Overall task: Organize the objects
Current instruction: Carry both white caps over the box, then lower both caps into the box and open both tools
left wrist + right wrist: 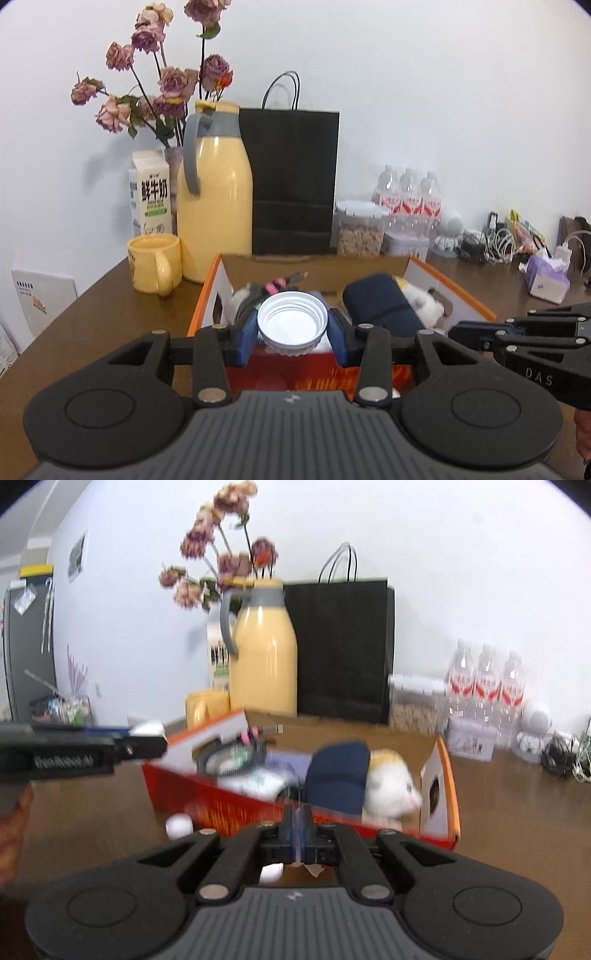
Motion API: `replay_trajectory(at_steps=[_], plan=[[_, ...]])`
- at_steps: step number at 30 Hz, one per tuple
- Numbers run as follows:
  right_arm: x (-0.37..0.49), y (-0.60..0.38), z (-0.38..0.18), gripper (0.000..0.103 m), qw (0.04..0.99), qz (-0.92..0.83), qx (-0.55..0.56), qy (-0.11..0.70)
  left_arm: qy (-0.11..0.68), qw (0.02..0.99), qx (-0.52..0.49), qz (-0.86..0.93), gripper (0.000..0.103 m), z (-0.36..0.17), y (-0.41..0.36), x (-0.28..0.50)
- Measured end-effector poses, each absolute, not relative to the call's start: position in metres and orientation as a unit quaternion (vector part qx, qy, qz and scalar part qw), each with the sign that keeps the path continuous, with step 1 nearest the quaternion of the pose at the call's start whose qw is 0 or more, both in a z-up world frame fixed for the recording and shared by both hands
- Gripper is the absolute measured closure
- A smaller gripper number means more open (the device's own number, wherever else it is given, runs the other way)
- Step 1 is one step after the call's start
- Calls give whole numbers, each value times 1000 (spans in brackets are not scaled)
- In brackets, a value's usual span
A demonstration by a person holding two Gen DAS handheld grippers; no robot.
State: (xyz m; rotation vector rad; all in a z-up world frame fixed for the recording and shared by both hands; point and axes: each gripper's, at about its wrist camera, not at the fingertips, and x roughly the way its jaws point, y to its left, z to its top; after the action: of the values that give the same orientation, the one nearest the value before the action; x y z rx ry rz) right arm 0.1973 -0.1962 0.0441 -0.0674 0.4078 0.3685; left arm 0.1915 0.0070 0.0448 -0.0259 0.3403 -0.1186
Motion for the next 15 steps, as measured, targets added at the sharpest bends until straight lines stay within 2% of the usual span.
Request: replay_trajectory(at_steps=[7, 15], plan=[[231, -185, 74, 102, 971, 178, -15, 158, 150, 987, -31, -48, 62, 63, 0, 228], [293, -169, 74, 102, 974, 166, -18, 152, 176, 983, -52, -15, 62, 58, -5, 297]])
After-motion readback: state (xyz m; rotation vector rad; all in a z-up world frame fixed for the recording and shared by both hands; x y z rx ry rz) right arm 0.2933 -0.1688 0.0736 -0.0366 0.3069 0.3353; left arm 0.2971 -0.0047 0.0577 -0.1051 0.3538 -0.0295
